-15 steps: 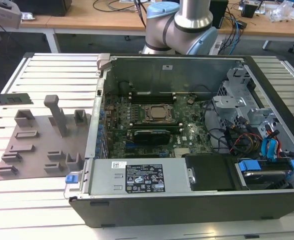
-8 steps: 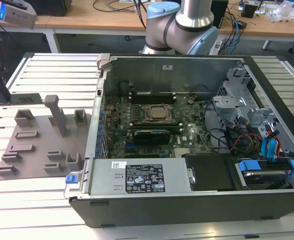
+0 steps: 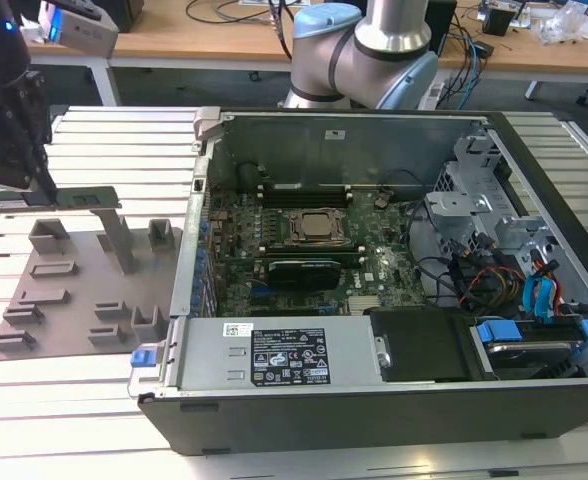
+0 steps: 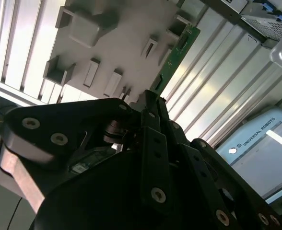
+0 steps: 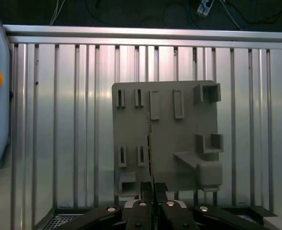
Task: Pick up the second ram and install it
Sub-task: 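Pick up the second ram and move it above second insertion slot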
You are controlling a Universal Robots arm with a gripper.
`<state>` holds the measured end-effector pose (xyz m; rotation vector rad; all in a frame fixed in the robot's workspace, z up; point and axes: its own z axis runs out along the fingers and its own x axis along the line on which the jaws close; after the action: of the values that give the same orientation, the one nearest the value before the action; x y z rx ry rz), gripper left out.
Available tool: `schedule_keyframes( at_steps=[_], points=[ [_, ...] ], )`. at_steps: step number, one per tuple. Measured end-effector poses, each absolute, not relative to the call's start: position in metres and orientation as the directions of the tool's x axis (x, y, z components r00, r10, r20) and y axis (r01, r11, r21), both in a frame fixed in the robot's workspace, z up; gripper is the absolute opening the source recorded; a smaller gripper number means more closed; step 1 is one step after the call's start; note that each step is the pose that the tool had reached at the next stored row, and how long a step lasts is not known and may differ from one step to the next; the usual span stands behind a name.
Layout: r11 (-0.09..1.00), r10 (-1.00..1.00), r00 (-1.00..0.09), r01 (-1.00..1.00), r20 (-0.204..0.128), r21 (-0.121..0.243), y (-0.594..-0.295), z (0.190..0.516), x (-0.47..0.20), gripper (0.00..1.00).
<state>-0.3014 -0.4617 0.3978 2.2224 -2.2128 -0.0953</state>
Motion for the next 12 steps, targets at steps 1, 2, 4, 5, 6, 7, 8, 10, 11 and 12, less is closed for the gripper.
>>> schedule_keyframes(
  at_steps=[1, 2, 4, 5, 6, 7, 8, 10, 11, 12],
  points=[
    [-0.005, -0.999, 0.003, -0.999, -0.04, 0.046, -0.462, 0.398, -0.299, 0.13],
    [-0.005, -0.999, 0.003, -0.999, -0.04, 0.046, -0.462, 0.398, -0.295, 0.13],
    [-0.005, -0.999, 0.003, -0.999, -0.04, 0.046, -0.462, 0.398, -0.285, 0.13],
    [-0.005, -0.999, 0.003, -0.999, -0.04, 0.046, -0.462, 0.398, -0.281, 0.13],
    [-0.005, -0.999, 0.003, -0.999, -0.04, 0.046, -0.462, 0.398, -0.276, 0.13],
    [-0.005, -0.999, 0.003, -0.999, -0.04, 0.047, -0.462, 0.398, -0.271, 0.13],
    [-0.005, -0.999, 0.003, -0.999, -0.04, 0.047, -0.462, 0.398, -0.266, 0.13],
    [-0.005, -0.999, 0.003, -0.999, -0.04, 0.047, -0.462, 0.398, -0.257, 0.13],
    [-0.005, -0.999, 0.003, -0.999, -0.04, 0.047, -0.462, 0.398, -0.255, 0.13],
    [-0.005, -0.999, 0.003, -0.999, -0.04, 0.048, -0.462, 0.398, -0.253, 0.13]
  ],
)
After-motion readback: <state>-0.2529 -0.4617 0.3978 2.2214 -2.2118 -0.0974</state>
